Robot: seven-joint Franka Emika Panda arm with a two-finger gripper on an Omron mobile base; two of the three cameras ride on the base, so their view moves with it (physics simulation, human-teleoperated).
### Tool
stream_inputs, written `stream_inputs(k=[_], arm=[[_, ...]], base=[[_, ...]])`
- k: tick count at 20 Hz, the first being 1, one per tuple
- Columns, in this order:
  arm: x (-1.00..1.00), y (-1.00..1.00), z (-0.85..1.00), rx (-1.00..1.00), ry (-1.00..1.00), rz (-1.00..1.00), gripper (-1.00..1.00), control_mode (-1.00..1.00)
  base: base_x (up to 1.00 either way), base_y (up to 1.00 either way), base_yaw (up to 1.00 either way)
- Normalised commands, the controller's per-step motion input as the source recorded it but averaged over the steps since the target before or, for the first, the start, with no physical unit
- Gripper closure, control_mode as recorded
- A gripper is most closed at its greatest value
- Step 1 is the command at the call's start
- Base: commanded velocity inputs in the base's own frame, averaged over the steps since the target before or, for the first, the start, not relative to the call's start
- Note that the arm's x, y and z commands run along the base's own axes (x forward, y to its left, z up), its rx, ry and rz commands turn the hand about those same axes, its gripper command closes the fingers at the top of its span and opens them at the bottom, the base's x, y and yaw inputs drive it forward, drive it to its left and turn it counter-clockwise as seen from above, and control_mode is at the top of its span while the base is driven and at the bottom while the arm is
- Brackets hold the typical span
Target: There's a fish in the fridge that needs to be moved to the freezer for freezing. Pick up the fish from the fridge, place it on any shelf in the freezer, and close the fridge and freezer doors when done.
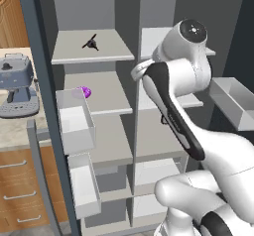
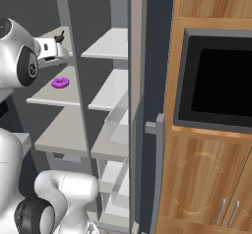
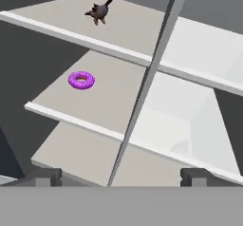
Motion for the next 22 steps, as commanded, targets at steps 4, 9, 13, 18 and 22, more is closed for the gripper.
stream_inputs(k=[4,9,13,18,22], arm=[[-0.63,-0.61,0.07,0.00,0.00,-0.17,-1.00,-1.00],[-0.56,-0.15,0.03,0.07,-0.04,-0.04,-1.00,-1.00],[-0.36,0.00,-0.06,0.08,0.00,0.02,-1.00,-1.00],[-0.27,-0.01,-0.02,0.04,-0.01,0.03,-1.00,-1.00],[-0.22,-0.07,-0.02,0.02,0.00,0.03,-1.00,-1.00]], base=[[0.00,0.00,0.00],[0.00,0.00,0.00],[0.00,0.00,0.00],[0.00,0.00,0.00],[0.00,0.00,0.00]])
